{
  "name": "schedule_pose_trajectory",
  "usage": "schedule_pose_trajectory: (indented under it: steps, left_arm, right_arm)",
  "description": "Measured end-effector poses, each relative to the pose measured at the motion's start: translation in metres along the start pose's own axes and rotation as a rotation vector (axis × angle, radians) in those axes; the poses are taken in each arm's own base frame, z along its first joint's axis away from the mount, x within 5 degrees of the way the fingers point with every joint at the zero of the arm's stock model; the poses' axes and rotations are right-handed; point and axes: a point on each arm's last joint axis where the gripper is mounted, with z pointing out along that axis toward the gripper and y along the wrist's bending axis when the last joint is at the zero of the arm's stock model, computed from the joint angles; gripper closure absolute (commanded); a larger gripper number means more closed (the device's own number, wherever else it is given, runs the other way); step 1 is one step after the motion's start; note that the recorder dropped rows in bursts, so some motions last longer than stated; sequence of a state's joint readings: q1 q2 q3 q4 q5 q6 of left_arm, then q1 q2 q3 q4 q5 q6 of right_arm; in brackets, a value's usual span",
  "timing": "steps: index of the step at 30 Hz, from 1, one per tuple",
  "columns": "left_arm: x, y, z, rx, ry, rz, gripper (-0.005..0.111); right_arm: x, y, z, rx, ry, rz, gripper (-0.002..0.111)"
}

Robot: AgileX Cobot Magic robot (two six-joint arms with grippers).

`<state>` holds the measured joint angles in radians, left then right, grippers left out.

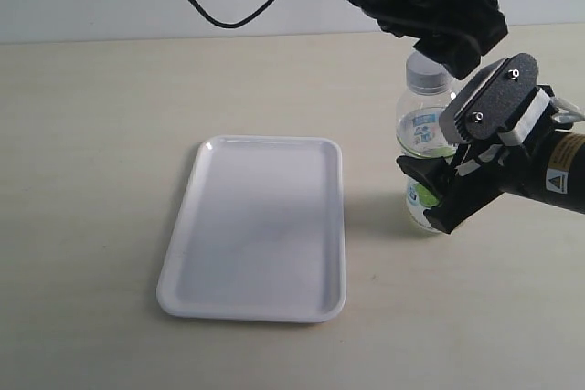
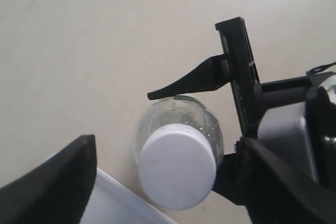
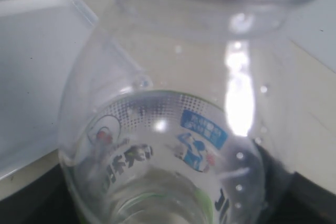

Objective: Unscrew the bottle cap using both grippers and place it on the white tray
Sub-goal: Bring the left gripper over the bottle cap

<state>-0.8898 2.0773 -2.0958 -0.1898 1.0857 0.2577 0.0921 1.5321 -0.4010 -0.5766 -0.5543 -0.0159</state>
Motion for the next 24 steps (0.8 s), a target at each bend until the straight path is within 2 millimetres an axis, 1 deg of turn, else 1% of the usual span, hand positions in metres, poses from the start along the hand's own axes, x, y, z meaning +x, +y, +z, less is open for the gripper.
schedule_pose_trajectory:
  steps: [7,14,19,22,24]
  left_arm:
    - [0.0,0.0,0.002,0.0,0.002,-0.001,0.036]
    - [0.004,0.001,0.012,0.009,0.041,-0.004,0.036]
    - [0.005,0.001,0.012,0.01,0.047,-0.004,0.036]
    - [0.005,0.001,0.012,0.011,0.049,-0.004,0.04]
    - [0.005,0.001,0.012,0.011,0.049,-0.004,0.048]
  right_arm:
    - [0.0,0.0,0.0,0.0,0.0,0.0,0.108]
    - [0.0,0.0,0.0,0.0,0.0,0.0,0.108]
    - [0.0,0.0,0.0,0.0,0.0,0.0,0.108]
    - [0.0,0.0,0.0,0.0,0.0,0.0,0.108]
    - [0.0,0.0,0.0,0.0,0.0,0.0,0.108]
